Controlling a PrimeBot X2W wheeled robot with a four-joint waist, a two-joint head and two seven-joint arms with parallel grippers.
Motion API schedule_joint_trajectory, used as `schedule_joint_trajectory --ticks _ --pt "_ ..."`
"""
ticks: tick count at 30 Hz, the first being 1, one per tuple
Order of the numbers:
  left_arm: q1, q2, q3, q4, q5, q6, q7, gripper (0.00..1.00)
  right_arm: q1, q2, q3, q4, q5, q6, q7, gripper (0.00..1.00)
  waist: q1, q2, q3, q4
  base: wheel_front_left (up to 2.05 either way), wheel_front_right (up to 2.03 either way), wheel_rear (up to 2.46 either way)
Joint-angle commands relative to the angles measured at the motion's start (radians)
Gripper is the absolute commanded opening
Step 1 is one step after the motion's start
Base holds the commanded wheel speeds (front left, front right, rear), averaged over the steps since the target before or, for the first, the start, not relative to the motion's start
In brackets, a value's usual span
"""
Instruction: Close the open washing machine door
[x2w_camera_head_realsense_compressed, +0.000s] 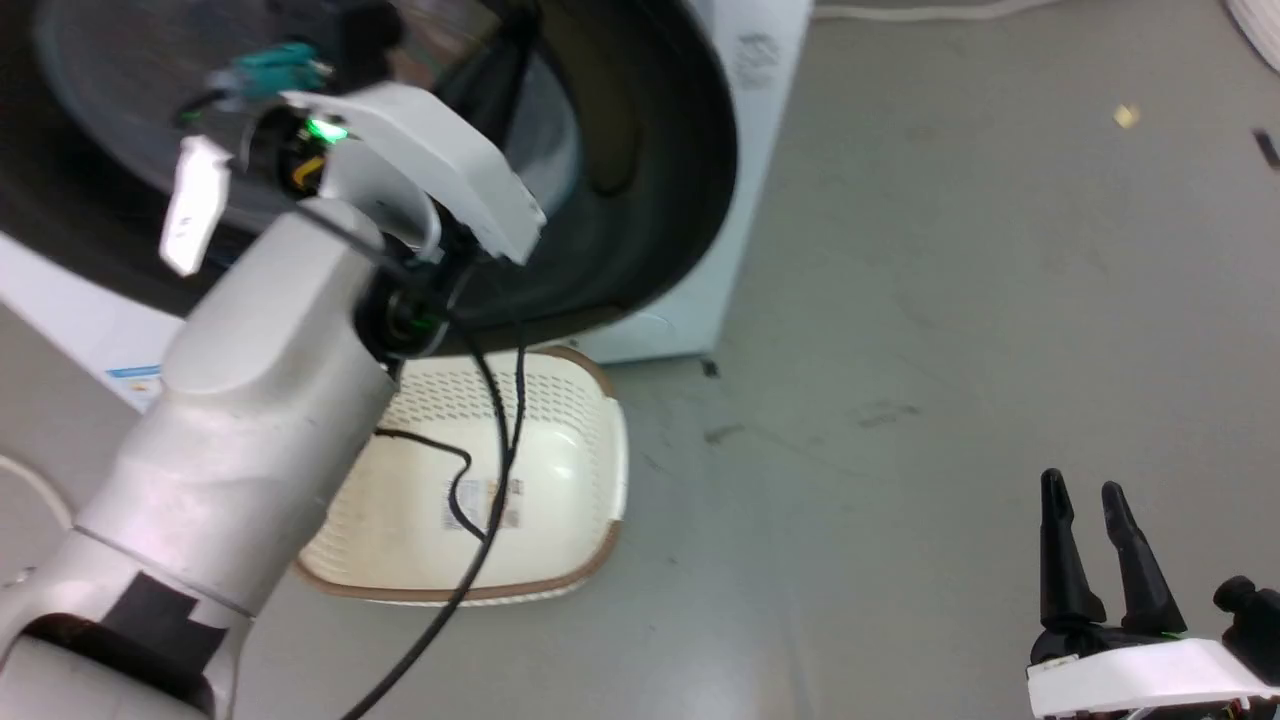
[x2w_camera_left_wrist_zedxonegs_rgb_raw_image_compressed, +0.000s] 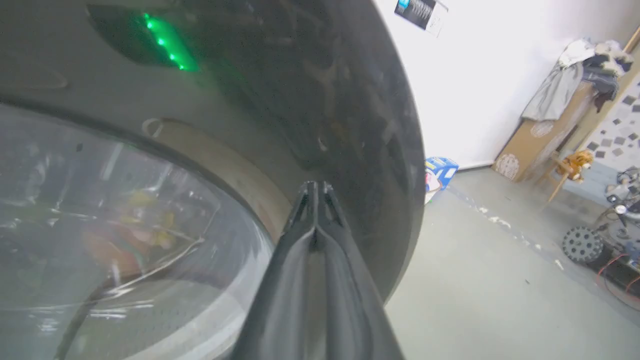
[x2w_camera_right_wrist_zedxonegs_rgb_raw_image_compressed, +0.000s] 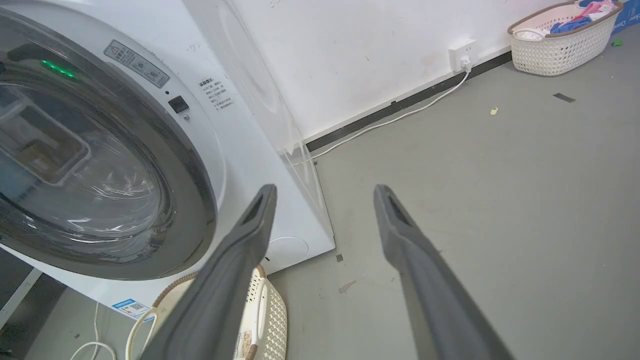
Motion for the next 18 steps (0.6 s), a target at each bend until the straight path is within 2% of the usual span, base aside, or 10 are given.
schedule_joint_trajectory --ticks 1,5,9,14,18 --pt "0.006 0.012 0.024 -0.020 -0.008 0.005 -0.035 0.00 -0.002 0.000 -0.002 0.006 -0.014 0.001 -0.004 1.00 0.0000 -0.0001 -0.058 0.061 0.00 0.00 0.00" --pt "0.029 0.061 0.076 -0.055 -0.001 0.034 -0.102 0.00 -0.005 0.000 0.007 0.018 -0.029 0.001 -0.004 1.00 0.0000 -0.0001 -0.105 0.107 0.00 0.00 0.00" --pt "0.083 0.124 0.130 -0.101 0.041 0.083 -0.135 0.00 -0.001 0.000 0.014 0.029 -0.036 0.001 -0.004 1.00 0.0000 -0.0001 -0.145 0.146 0.00 0.00 0.00" --pt "0.206 0.187 0.232 -0.229 0.156 0.168 -0.142 0.00 0.014 0.000 0.013 0.038 -0.037 0.001 -0.004 1.00 0.0000 -0.0001 -0.180 0.189 0.00 0.00 0.00" --pt "0.366 0.203 0.330 -0.354 0.257 0.226 -0.142 0.00 0.027 0.000 0.017 0.042 -0.033 0.001 -0.004 1.00 0.0000 -0.0001 -0.199 0.215 0.00 0.00 0.00"
